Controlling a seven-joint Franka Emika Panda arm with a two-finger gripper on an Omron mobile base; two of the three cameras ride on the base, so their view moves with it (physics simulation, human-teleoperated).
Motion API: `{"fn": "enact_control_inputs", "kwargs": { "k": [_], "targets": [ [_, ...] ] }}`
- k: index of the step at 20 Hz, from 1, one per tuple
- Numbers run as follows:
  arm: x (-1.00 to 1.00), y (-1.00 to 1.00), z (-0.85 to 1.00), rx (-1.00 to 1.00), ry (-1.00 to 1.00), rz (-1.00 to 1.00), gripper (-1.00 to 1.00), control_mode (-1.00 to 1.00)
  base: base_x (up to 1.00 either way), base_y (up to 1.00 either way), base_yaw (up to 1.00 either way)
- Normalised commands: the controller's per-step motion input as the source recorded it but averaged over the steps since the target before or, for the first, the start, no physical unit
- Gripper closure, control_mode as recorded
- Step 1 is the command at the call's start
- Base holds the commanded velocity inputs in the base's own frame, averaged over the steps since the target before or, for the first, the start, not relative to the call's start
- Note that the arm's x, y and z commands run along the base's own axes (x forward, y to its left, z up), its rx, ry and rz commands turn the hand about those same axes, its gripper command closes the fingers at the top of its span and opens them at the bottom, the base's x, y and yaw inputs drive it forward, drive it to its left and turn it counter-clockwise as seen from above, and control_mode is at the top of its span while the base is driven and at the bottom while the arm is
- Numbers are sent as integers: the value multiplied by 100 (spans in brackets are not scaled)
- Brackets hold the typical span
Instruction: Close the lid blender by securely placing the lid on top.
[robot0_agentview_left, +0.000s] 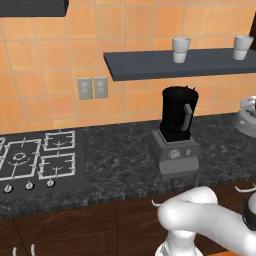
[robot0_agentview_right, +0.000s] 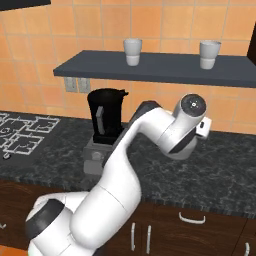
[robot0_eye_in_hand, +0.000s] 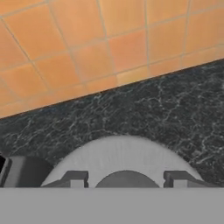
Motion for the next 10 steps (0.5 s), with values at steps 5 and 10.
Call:
{"fn": "enact_control_inputs", "kwargs": {
  "k": [5, 10],
  "targets": [
    [-11, 74, 100, 0, -13, 9, 100, -100, 0, 0, 0],
    [-11, 73, 100, 0, -11, 11, 100, -100, 0, 0, 0]
  ]
}}
